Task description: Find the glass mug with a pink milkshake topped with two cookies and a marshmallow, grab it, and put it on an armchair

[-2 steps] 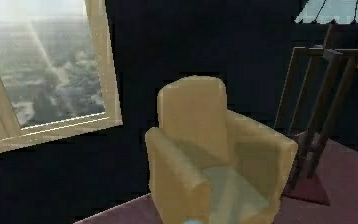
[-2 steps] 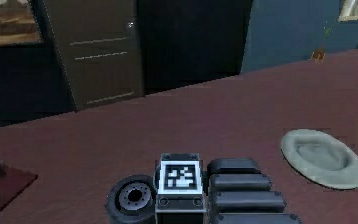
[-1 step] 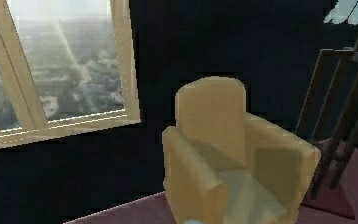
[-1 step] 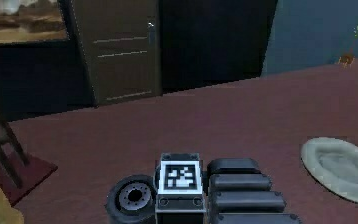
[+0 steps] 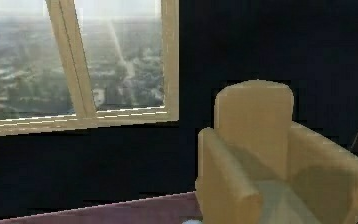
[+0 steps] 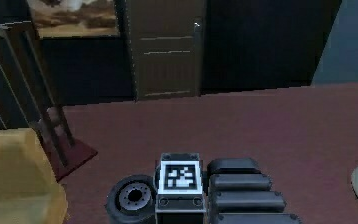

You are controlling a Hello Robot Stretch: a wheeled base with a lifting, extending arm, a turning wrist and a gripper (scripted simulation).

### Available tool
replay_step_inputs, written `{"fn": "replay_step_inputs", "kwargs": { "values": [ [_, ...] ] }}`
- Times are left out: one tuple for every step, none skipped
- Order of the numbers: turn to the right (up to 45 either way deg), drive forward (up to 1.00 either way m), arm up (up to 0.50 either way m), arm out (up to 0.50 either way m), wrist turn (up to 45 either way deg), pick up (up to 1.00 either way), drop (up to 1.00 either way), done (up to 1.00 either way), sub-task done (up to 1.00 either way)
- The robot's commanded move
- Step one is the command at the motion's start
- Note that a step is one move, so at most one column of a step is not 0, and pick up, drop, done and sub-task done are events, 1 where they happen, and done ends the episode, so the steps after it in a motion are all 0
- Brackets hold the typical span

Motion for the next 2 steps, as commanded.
{"fn": "replay_step_inputs", "kwargs": {
  "values": [
    [0.0,0.35,0.0,0.0,0.0,0.0,0.0,0.0,0.0],
    [36.0,0.0,0.0,0.0,0.0,0.0,0.0,0.0,0.0]
  ]
}}
